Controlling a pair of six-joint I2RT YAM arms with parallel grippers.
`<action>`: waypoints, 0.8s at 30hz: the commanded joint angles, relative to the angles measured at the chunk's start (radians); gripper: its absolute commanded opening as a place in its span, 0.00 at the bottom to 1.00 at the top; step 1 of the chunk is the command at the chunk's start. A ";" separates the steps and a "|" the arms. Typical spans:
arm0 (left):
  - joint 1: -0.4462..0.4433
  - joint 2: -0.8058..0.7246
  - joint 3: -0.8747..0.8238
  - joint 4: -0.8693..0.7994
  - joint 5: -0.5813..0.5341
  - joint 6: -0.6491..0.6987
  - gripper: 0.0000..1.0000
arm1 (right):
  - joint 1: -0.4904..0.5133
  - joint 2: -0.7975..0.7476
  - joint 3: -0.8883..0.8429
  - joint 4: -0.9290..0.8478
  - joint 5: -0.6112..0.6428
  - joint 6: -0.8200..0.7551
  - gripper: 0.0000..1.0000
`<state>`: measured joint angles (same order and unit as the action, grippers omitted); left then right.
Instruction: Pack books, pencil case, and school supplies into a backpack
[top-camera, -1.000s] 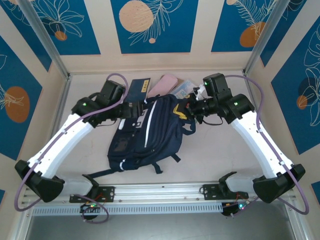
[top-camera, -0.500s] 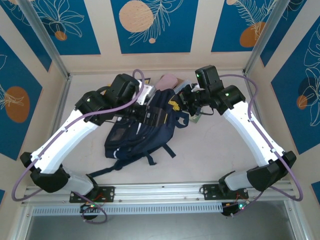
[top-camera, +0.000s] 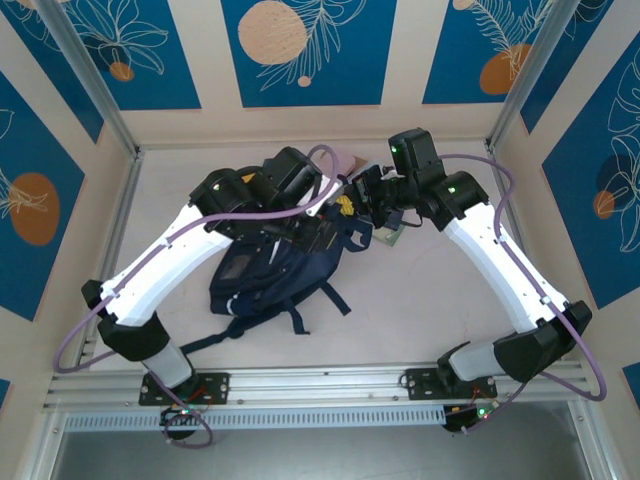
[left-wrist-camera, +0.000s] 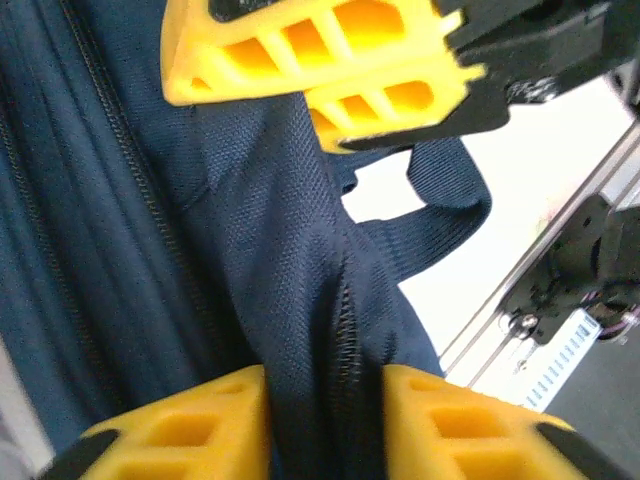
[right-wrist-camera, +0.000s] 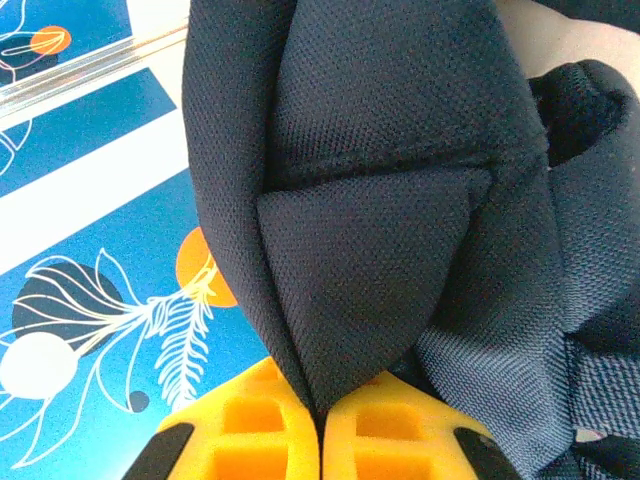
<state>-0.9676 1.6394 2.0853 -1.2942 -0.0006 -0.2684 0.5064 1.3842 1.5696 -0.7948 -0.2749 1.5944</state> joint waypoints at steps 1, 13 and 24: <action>-0.011 -0.016 0.017 -0.080 -0.071 0.044 0.02 | -0.003 -0.069 0.030 0.103 -0.050 0.035 0.02; -0.017 -0.378 -0.250 0.154 -0.197 0.343 0.00 | -0.217 -0.170 0.017 -0.019 -0.127 -0.266 0.78; -0.029 -0.526 -0.319 0.189 0.165 0.742 0.00 | -0.232 -0.086 -0.212 0.064 -0.237 -0.154 0.85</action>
<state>-0.9817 1.1488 1.7454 -1.2415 0.0257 0.2966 0.2401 1.2407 1.4082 -0.7757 -0.4252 1.3949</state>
